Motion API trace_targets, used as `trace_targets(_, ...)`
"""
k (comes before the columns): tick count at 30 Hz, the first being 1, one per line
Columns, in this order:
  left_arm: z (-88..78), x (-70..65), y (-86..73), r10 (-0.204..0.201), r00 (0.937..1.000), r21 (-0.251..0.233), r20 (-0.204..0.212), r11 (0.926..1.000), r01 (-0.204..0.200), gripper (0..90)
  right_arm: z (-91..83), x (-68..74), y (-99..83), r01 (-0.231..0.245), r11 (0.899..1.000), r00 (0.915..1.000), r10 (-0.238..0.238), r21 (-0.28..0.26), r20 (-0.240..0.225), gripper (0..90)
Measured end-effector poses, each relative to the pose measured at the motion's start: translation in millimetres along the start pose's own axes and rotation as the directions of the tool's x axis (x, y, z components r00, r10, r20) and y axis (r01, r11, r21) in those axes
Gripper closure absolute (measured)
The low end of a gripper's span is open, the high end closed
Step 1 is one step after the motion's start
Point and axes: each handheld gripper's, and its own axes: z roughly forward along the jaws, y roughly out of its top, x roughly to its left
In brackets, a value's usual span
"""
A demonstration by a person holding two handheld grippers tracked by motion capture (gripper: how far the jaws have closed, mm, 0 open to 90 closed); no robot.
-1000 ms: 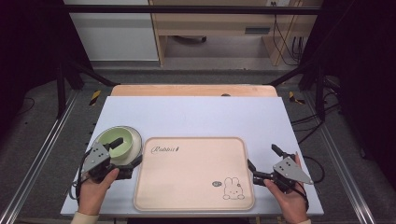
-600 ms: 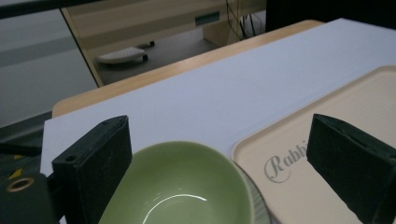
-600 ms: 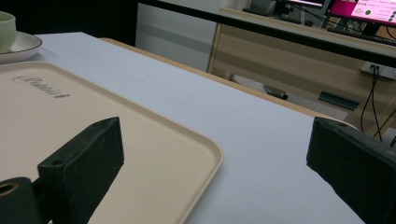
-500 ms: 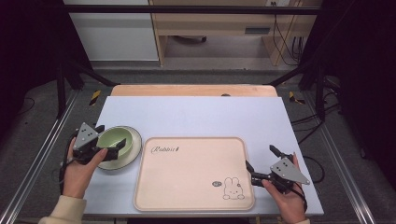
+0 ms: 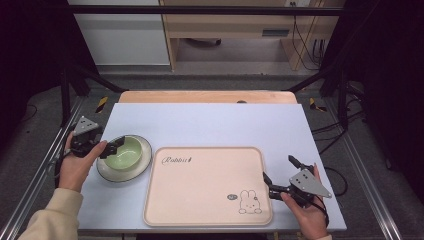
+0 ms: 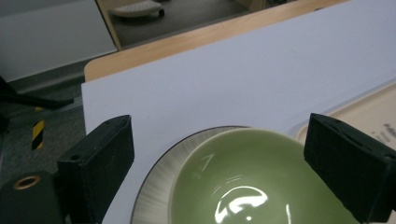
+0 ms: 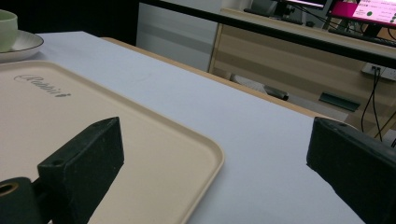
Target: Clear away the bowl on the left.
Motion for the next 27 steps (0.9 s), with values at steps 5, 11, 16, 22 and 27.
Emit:
trace_targets(5,6.3,4.4,-4.3,-0.004,0.9997,0.075,-0.025,0.9971,0.006,8.8,0.6,-0.1,-0.3,-0.002,1.0,1.0,0.002,0.001,-0.002,4.0)
trace_targets(11,11.8,10.7,-7.3,-0.046,0.9953,0.16,-0.085,0.9854,0.059,16.6,-1.9,0.0,1.3,0.0,1.0,1.0,0.0,-0.006,-0.001,4.0)
trace_targets(16,12.9,14.6,-5.9,-0.047,0.9952,0.181,-0.086,0.9816,0.061,20.6,-0.3,-2.2,-0.5,-0.009,1.0,0.9999,0.009,0.001,0.007,4.0)
trace_targets(22,13.3,16.3,-5.9,-0.06,0.9951,0.239,-0.078,0.9679,0.078,25.6,-1.3,-1.1,-0.5,-0.001,1.0,1.0,0.001,0.002,0.003,4.0)
trace_targets(27,14.7,19.8,-8.3,-0.073,0.9942,0.26,-0.079,0.9612,0.091,32.9,-0.5,-1.8,-0.7,-0.001,1.0,1.0,0.001,0.004,0.005,3.8)
